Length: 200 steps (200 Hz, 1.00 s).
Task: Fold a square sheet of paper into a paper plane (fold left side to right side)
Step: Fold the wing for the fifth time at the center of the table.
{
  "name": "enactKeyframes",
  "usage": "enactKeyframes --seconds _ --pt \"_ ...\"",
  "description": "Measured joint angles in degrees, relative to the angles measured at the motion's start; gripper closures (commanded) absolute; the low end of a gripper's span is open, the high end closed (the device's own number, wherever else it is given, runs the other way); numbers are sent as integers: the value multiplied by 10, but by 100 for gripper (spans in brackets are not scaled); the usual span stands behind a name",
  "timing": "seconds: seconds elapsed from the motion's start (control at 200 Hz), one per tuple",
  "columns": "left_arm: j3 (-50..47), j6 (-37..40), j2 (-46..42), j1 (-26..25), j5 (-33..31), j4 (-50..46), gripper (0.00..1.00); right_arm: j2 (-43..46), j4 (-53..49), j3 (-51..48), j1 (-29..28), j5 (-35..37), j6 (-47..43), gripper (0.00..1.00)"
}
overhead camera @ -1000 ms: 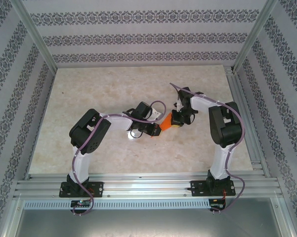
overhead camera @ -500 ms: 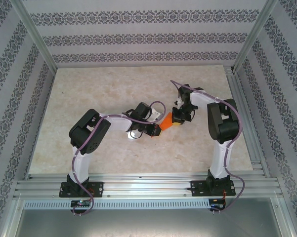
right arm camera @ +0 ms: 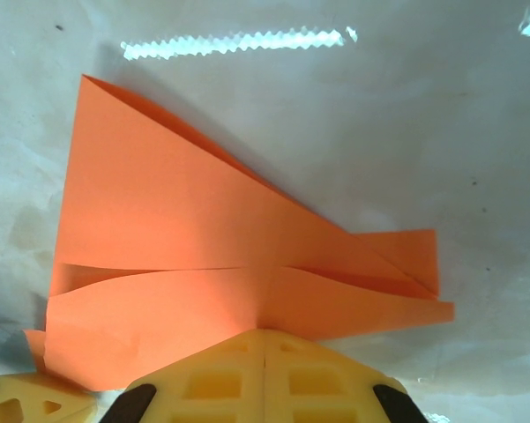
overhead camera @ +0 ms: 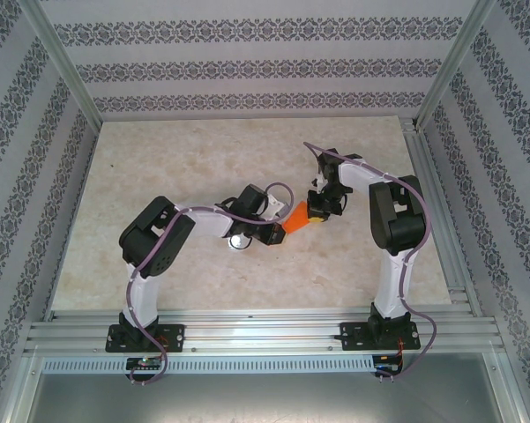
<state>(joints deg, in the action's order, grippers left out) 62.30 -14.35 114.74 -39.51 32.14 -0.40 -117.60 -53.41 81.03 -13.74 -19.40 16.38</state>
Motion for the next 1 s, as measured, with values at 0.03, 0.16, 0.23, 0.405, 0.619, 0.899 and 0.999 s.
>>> enactKeyframes --seconds 0.03,0.16,0.23,0.405,0.619,0.899,0.999 --pt "-5 0 -4 0 -2 0 95 0 0 0 0 0 0 99" --pt "-24 3 -19 0 -12 2 95 0 0 0 0 0 0 100" --pt "-33 4 -25 0 -14 4 95 0 0 0 0 0 0 99" --pt "-55 6 -40 0 -21 14 95 0 0 0 0 0 0 99" --pt "-74 6 -52 0 -25 22 95 0 0 0 0 0 0 99" --pt "-110 6 -80 1 -27 20 95 0 -8 13 1 48 1 99" --pt "-113 6 -83 2 -26 19 95 0 -13 22 9 81 0 99"
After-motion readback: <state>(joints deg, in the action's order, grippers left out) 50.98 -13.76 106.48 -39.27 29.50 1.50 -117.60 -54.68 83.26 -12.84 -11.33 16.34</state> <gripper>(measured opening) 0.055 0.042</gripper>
